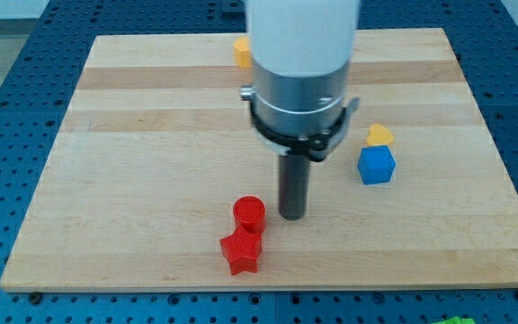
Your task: Separate the blue cube from the yellow heart
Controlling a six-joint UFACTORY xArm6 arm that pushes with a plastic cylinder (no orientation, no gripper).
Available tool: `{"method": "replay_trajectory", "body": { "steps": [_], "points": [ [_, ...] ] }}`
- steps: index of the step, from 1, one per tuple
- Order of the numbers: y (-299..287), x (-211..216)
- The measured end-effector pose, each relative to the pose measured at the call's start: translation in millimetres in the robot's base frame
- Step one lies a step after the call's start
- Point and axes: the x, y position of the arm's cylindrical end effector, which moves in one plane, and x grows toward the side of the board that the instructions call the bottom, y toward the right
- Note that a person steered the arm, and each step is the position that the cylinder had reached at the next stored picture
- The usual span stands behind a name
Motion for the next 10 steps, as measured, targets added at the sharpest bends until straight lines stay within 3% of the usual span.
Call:
{"method": "replay_trajectory", "body": {
  "steps": [2,4,6,10],
  "points": [
    [91,6],
    [154,-29],
    [150,-62],
    [79,-62]
  ]
}}
